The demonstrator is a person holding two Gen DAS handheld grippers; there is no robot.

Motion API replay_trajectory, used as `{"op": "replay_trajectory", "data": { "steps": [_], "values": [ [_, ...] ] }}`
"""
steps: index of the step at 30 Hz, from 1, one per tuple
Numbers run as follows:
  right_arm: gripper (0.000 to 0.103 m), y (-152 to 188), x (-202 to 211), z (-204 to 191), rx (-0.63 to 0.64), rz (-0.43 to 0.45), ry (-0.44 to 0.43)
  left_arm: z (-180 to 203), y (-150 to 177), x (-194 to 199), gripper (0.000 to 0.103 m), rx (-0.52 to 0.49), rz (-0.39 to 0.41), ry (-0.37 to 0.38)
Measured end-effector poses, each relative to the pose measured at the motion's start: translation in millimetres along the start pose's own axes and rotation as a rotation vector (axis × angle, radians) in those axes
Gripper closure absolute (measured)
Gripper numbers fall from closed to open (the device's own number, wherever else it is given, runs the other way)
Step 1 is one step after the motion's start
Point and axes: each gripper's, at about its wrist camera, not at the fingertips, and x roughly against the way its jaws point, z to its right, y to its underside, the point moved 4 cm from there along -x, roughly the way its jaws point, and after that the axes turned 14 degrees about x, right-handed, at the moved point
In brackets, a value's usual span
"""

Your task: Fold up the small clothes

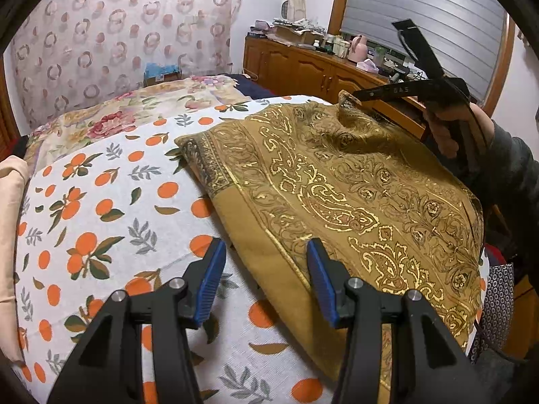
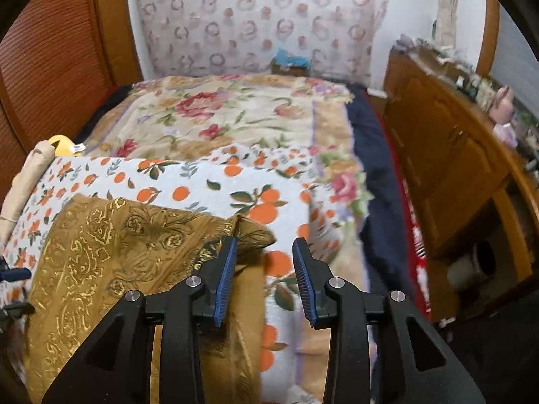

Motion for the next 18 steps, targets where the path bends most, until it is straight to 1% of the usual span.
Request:
{"op": "replay_trajectory", "data": {
  "steps": [2,4,9,11,13,18],
  "values": [
    [0.069,-3.8,-7.9,-1.4,-0.006,-0.001,-0.020,3.2,0.4,-1.6,0.054,-0.003,0.001,-0.005],
    [0.069,-7.0,-16.2,-1.8,-0.022,-0.012,-0.057,3.6,0.3,-2.9,0.054,-0.003,-0.001,-0.009],
    [0.069,-11.8,-11.3,0.8,-0.039,0.029,-0.061,6.0,1.4,-4.9,0.054,-0.004,-0.005,-0.014],
    [0.069,-13.8,-6.4,-1.1,-0.022,0.038,-0.041,6.2,2.2,-9.5,0.054,-0.006,-0.015,-0.026],
    [0.063,-15.6,-2.1,-5.6,0.007,0.048,-0.035,7.1,2.5,-15.7,0.054,-0.007,-0.028,-0.033],
    [0.062,-17.2,2.7,-6.0,0.006,0.065,-0.040,5.3,2.9,-23.6,0.054,-0.003,-0.042,-0.037]
  ]
}}
